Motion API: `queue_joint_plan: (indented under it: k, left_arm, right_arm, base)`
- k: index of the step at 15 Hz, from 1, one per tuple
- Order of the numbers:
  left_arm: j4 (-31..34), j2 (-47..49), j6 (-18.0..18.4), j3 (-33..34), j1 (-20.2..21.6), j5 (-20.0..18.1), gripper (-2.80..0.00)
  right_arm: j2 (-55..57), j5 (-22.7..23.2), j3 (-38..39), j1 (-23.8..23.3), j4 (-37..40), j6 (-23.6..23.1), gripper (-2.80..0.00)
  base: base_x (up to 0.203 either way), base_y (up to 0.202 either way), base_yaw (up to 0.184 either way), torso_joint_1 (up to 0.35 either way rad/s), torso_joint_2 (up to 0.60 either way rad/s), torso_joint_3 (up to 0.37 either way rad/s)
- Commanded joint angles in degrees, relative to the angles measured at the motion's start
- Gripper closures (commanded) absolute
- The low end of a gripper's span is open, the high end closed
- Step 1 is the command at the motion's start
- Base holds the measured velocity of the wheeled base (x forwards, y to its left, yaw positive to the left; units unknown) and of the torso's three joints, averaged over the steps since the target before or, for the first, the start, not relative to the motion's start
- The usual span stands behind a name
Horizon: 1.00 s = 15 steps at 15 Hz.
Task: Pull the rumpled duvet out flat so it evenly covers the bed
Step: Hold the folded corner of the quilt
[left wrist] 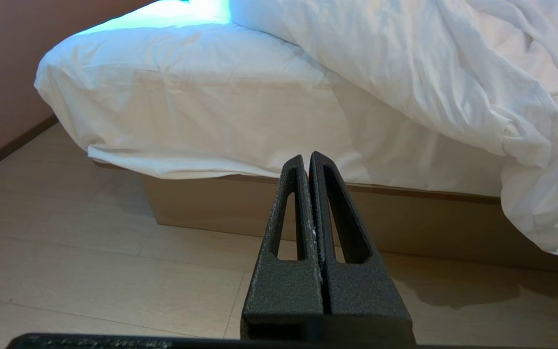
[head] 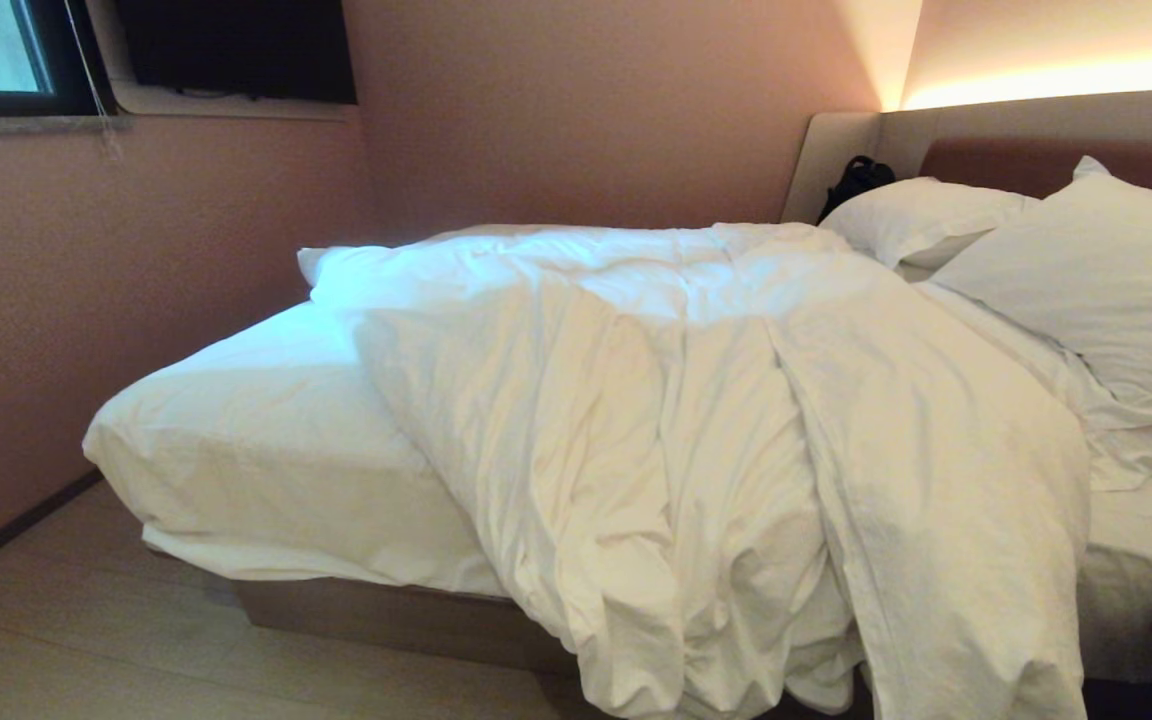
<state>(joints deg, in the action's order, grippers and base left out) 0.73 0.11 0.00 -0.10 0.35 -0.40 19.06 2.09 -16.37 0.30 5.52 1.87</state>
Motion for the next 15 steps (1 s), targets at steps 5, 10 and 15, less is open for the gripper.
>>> queue_joint_plan:
  k: [5, 10, 15]
  left_arm:
    - [0.0, 0.0, 0.0, 0.0, 0.0, 0.0, 0.00]
    - [0.0, 0.0, 0.0, 0.0, 0.0, 0.0, 0.00]
    - [0.0, 0.0, 0.0, 0.0, 0.0, 0.0, 0.00]
  right_arm:
    - [51.8, 3.9, -20.6, -1.9, -17.1, 9.7, 0.00]
    - [70.1, 18.1, -44.0, -15.9, -13.7, 15.8, 0.00]
    - [82.4, 35.8, -45.7, -33.1, -12.0, 17.8, 0.00]
  base:
    - [0.000, 0.000, 0.000, 0.000, 0.00, 0.000]
    - [0.000, 0.000, 0.000, 0.000, 0.00, 0.000]
    - [0.000, 0.000, 0.000, 0.000, 0.00, 0.000]
